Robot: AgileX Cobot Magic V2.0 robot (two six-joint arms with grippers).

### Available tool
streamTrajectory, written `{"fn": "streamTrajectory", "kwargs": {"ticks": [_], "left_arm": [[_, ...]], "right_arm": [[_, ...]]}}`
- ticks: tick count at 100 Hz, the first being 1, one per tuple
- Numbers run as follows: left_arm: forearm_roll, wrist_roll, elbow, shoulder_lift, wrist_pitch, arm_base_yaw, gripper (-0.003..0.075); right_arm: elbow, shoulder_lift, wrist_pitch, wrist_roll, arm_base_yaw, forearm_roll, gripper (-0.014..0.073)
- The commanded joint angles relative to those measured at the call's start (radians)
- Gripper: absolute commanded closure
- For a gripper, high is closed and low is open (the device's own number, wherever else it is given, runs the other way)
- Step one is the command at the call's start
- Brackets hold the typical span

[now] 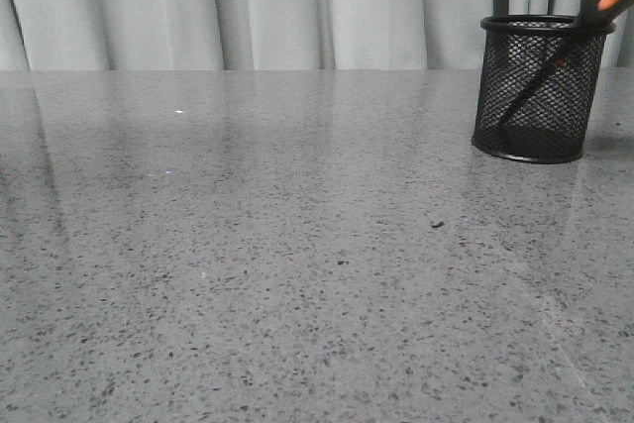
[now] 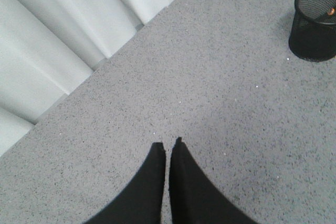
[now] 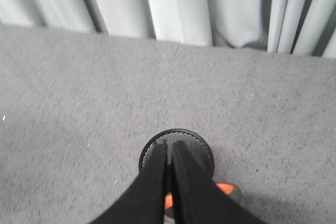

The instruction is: Put scissors into bucket

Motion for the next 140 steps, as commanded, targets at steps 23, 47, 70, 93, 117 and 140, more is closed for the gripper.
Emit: {"fn": "streamTrajectory", "kwargs": {"ticks": [23,47,70,93,117,140], "left_arm": [[-0.047,-0.064,0.411,-0.263,-0.573,0.002,0.0741],[-0.047,-0.064,0.869,-0.554,-0.931,0.002,0.0741],[-0.09,-0.064,1.182,-0.826,-1.119,0.002,0.0741],[-0.094,-0.064,1.336,-0.998,-1.131,0.002,0.0741],[-0.094,-0.064,1.348,-1.026,-1.131,0.002,0.0741],[-0.094,-0.064,1.348,-1.026,-1.131,0.002,0.0741]], "right_arm": [[0.372,-0.261,-0.473,-0.01,-0.005,0.023,0.0665],[0.553,-0.388,-0.532,-0.062,-0.005,0.021,0.0665],[0.771,-0.57,-0.67,-0.062,-0.005,0.021,0.0665],[0.916,-0.704,-0.687,-0.062,-0.005,0.021,0.0665],[0.93,-0.712,-0.687,-0.062,-0.005,0.023,0.0665],[0.93,-0.712,-0.687,-0.062,-0.005,0.023,0.0665]]}}
